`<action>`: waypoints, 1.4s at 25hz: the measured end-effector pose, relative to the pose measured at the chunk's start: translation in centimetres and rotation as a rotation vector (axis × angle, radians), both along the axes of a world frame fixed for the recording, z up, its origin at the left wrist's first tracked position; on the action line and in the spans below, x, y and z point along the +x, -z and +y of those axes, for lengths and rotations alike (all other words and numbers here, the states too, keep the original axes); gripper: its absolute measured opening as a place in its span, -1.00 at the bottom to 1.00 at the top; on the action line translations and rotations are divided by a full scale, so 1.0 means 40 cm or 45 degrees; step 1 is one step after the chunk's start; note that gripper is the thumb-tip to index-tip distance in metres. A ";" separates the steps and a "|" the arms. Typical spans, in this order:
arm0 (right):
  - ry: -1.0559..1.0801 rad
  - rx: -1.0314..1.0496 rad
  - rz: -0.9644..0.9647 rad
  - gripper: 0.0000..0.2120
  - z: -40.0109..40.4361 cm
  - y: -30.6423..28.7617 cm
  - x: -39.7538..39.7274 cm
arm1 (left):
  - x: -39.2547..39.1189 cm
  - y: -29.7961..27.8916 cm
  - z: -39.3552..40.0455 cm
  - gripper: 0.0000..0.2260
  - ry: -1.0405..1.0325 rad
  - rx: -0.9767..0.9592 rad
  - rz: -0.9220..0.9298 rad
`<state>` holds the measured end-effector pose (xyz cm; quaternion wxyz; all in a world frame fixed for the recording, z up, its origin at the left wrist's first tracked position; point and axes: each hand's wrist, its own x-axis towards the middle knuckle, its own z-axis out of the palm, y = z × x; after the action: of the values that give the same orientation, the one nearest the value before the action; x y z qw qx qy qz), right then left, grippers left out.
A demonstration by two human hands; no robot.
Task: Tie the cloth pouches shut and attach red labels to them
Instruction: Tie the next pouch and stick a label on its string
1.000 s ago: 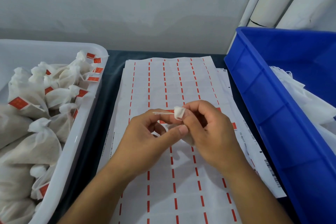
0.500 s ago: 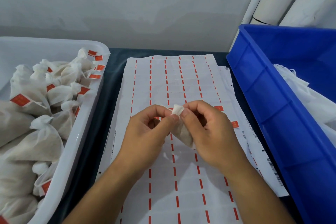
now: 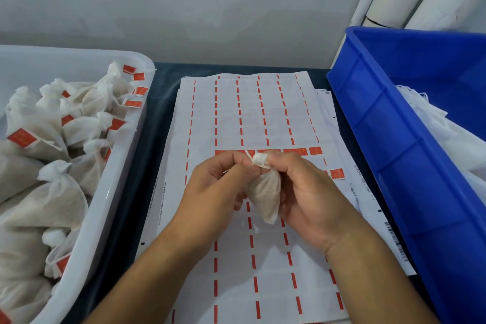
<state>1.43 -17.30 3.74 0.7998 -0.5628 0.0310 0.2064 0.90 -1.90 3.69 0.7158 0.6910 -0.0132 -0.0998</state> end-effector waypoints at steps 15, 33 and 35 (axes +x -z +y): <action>0.111 -0.379 0.022 -0.67 -0.006 0.012 0.005 | 0.014 0.026 0.029 -0.87 -0.324 0.783 -0.980; 0.155 -0.738 -0.188 -0.71 -0.006 0.002 0.001 | 0.028 0.027 0.051 -0.77 -0.044 1.176 -0.964; 0.156 -0.795 -0.270 -0.73 -0.007 0.006 0.000 | 0.023 0.021 0.043 -0.83 -0.051 1.161 -0.817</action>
<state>1.43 -17.56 3.52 0.5986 -0.7960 0.0430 0.0786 1.83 -0.16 2.83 0.3063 0.9266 -0.1728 0.1335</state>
